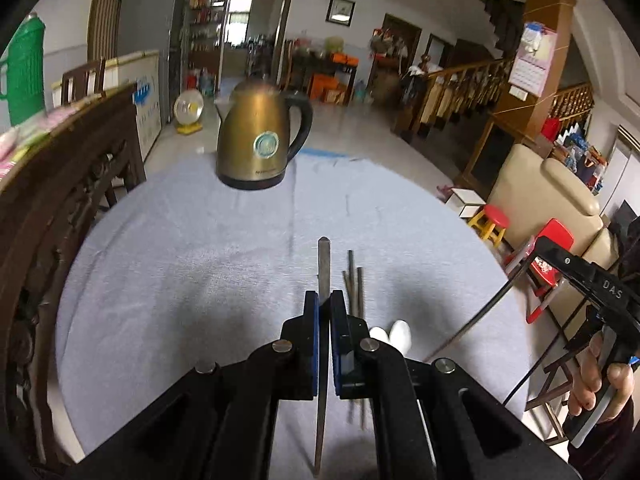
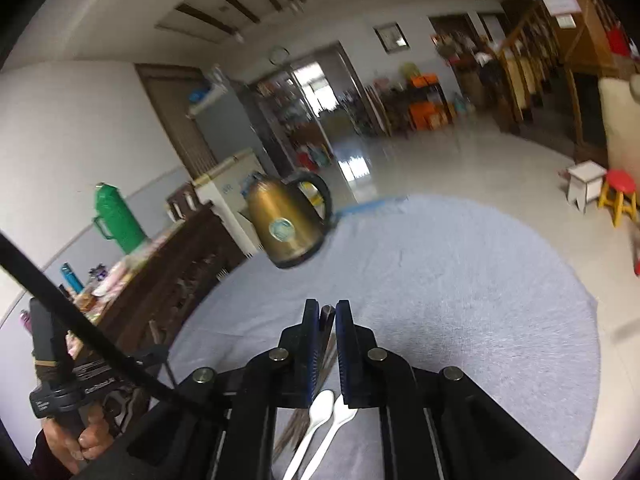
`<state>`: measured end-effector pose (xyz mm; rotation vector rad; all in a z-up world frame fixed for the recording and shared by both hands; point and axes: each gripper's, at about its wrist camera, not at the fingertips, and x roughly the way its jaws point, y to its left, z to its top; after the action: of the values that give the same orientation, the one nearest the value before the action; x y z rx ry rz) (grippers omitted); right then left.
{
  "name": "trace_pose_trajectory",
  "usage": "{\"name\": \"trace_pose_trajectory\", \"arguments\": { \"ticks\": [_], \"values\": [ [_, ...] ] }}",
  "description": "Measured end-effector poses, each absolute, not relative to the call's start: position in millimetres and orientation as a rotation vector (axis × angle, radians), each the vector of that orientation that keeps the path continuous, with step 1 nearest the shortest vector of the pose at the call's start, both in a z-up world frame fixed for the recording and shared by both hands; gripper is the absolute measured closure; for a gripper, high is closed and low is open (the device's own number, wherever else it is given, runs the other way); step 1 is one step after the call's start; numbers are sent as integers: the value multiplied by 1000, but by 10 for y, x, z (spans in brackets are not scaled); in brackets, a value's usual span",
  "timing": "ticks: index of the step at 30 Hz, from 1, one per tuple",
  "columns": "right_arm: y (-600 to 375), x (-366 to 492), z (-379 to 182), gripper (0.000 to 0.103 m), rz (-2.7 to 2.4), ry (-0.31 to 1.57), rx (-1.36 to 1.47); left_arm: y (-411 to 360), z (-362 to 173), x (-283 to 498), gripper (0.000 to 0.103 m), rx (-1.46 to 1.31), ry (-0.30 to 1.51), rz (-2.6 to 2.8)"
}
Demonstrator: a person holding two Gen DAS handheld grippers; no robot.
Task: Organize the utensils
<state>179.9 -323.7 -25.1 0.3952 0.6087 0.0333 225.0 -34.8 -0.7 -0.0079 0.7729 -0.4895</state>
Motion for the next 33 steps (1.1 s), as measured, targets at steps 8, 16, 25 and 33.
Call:
{"name": "trace_pose_trajectory", "arguments": {
  "ticks": [8,16,25,33],
  "values": [
    [-3003,1260,233,95,59,500,286,-329,316,1760,98,-13,696,-511],
    [-2819,832,718,95,109,400,253,-263,728,1451,98,-24,585,-521],
    [-2533,765,944,97,177,364,217,-227,1106,1103,98,-63,480,-564],
    [-2455,993,790,98,171,447,205,-226,967,1096,98,-81,502,-571]
  ]
}}
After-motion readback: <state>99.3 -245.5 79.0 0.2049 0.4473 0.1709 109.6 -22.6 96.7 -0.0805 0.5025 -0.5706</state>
